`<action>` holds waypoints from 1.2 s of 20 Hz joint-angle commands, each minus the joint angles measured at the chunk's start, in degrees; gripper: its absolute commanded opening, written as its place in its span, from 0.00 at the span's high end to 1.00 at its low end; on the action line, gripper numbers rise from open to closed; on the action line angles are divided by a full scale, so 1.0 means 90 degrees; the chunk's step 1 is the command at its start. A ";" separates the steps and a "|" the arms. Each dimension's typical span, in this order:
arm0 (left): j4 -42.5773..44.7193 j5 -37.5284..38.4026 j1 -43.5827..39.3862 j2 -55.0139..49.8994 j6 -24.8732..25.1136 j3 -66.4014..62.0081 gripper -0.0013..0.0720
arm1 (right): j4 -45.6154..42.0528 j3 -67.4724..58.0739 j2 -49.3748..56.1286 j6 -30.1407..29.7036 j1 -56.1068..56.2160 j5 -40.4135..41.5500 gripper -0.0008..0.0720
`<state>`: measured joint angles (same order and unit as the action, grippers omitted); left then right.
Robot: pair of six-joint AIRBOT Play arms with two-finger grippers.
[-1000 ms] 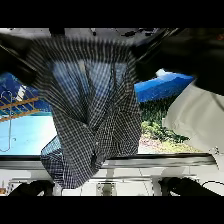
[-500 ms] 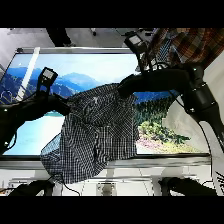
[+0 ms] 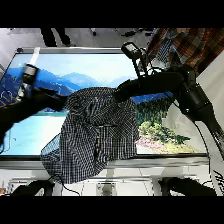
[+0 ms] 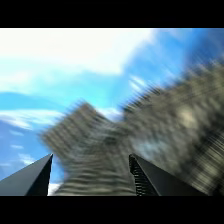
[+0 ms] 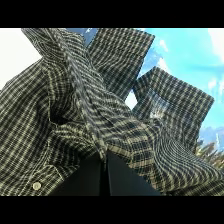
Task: Fold the clothes and pants, and hang the long-sleeved shirts on hangers.
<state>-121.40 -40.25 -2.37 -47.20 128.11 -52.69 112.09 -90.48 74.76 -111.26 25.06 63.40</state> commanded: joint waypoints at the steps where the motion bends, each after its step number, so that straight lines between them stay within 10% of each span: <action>1: -0.0231 -0.0294 0.1865 0.0464 0.0053 0.0010 0.25 | 0.0027 0.0007 0.0002 -0.0034 -0.0002 -0.0078 0.94; 10: -0.0231 -0.1103 0.7293 -0.1321 0.0367 0.0619 0.24 | 0.0044 0.0007 0.0002 -0.0078 -0.0002 -0.0044 0.94; 22: -0.0299 -0.1294 0.7614 -0.3745 0.1044 0.0619 0.24 | 0.0044 0.0007 0.0002 -0.0075 -0.0002 -0.0068 0.94; 24: -0.0493 -0.1290 0.7614 -0.3849 0.1064 0.0619 0.42 | 0.0046 0.0007 0.0002 -0.0073 -0.0002 -0.0100 0.94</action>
<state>-124.14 -51.55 65.98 -79.00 136.53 -47.13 112.49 -90.41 74.78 -111.96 25.06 62.87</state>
